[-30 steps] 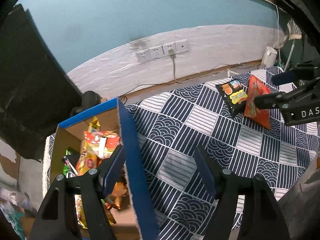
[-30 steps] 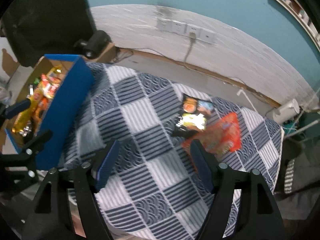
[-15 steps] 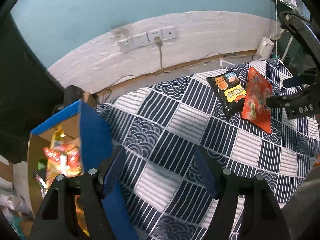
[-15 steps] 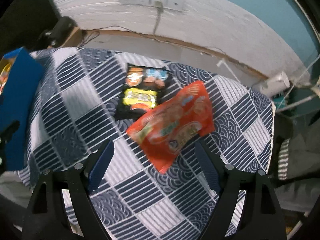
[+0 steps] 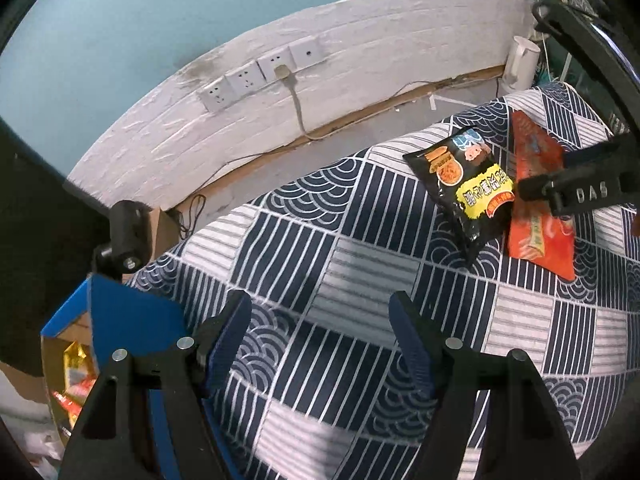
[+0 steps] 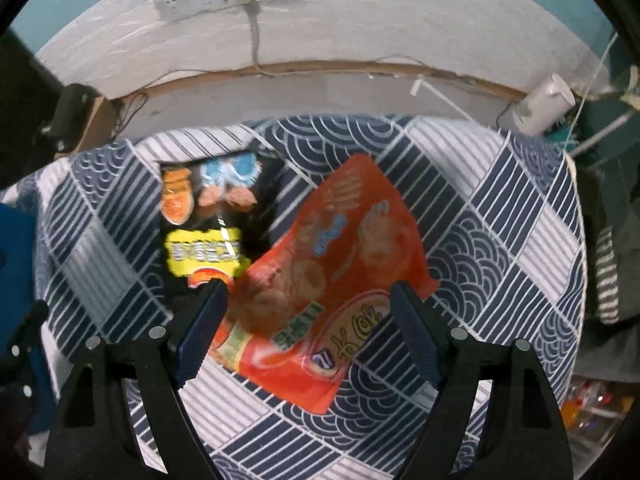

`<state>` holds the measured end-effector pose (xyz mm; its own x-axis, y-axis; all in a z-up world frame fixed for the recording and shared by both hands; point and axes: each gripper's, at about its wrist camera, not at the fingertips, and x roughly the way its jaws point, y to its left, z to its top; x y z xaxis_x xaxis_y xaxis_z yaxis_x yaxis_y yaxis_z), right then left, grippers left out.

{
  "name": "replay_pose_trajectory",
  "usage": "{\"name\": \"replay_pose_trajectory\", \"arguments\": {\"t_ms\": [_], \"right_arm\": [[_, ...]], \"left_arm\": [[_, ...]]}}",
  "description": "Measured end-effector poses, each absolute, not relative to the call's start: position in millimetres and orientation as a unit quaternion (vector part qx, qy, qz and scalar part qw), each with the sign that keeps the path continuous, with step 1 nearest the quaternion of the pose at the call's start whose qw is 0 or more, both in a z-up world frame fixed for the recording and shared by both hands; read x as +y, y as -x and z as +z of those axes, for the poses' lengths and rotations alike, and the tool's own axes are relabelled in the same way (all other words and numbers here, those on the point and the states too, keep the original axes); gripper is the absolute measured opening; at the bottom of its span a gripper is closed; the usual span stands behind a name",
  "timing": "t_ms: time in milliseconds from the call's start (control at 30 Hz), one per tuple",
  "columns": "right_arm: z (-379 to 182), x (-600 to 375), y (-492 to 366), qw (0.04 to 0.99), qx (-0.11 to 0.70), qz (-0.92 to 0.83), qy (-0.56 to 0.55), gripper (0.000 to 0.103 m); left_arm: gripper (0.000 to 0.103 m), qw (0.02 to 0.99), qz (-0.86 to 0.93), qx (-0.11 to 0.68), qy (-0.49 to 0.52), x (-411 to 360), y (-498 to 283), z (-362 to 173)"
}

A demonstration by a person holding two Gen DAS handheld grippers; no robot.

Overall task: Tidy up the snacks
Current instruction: 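Move both grippers back toward the black and red packets on the table, then grasp the black packet with left gripper while right gripper grasps the red chip bag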

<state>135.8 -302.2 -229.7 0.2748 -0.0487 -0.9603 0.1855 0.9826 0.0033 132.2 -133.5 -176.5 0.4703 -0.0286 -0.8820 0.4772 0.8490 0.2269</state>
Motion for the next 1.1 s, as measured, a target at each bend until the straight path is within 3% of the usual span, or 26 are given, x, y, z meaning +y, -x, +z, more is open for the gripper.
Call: {"name": "replay_pose_trajectory", "arguments": {"t_ms": [367, 800, 1100], "right_arm": [[-244, -309, -103, 0.789, 0.608, -0.081, 0.037, 0.082], [-245, -350, -71, 0.794, 0.584, -0.139, -0.092, 0.083], [-258, -348, -67, 0.782, 0.608, -0.133, -0.041, 0.084]], "left_arm": [[0.073, 0.81, -0.19, 0.526, -0.176, -164, -149, -188], [0.078, 0.799, -0.214, 0.552, -0.11, -206, -166, -187], [0.078, 0.788, -0.199, 0.579, -0.054, -226, -180, -197]]}}
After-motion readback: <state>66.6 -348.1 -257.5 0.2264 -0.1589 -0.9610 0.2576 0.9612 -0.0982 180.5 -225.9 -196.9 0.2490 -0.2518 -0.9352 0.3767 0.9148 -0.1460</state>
